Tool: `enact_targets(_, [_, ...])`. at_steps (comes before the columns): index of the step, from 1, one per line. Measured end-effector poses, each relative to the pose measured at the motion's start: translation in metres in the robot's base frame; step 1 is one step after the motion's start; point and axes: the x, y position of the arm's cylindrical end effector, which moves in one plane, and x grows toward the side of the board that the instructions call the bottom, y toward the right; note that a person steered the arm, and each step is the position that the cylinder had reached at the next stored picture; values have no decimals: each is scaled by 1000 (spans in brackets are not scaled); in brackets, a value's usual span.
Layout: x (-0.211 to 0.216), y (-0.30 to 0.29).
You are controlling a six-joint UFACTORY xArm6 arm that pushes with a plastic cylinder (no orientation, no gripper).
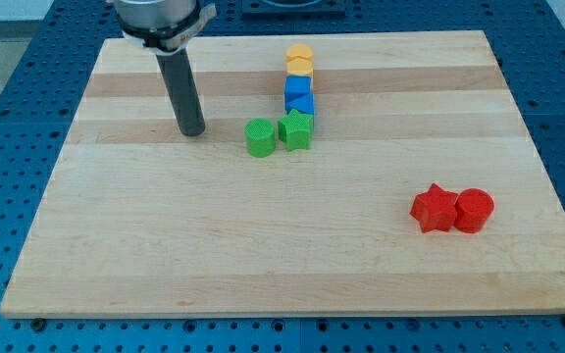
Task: Push the green circle below green star
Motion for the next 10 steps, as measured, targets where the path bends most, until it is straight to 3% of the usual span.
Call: enact_targets(10, [13, 66])
